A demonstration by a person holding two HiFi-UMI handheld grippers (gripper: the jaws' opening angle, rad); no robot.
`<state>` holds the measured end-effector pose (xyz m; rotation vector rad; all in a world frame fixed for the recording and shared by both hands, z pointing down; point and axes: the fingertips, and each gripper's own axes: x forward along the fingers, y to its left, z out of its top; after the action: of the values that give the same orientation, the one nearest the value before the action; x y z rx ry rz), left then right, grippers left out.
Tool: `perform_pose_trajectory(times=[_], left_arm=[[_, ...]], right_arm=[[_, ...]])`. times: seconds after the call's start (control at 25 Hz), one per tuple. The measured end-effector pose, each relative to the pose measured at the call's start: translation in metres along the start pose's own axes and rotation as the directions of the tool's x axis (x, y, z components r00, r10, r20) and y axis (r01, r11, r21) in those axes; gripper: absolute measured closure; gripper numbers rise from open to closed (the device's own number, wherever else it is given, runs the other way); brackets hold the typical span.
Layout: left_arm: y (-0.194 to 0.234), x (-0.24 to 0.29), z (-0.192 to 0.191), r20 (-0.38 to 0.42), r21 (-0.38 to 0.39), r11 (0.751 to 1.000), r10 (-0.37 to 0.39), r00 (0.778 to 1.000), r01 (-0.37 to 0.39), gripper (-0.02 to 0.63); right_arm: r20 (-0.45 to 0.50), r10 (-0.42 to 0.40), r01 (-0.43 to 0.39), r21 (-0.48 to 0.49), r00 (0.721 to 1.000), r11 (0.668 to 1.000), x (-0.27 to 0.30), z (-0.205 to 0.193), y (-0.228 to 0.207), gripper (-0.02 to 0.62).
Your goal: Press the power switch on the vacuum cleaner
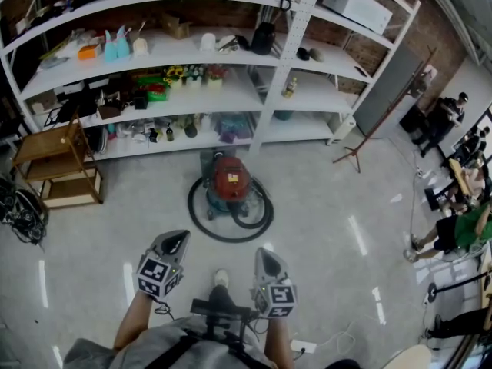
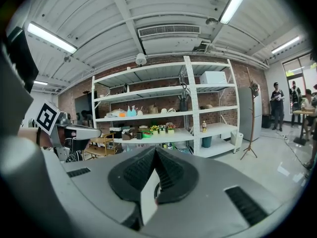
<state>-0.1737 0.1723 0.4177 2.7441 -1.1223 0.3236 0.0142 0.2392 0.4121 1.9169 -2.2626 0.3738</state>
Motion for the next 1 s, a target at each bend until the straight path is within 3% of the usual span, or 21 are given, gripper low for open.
perform_pose_trajectory(times=[1.0], left_arm=[[0.037, 0.155, 0.045, -0.008, -0.014, 0.996, 0.093, 0.996, -0.093, 0.598]], right_arm=[[-0.009, 0.086, -0.086, -0.001, 0.996, 0.996, 0.131, 0.044, -0.116, 0.584]])
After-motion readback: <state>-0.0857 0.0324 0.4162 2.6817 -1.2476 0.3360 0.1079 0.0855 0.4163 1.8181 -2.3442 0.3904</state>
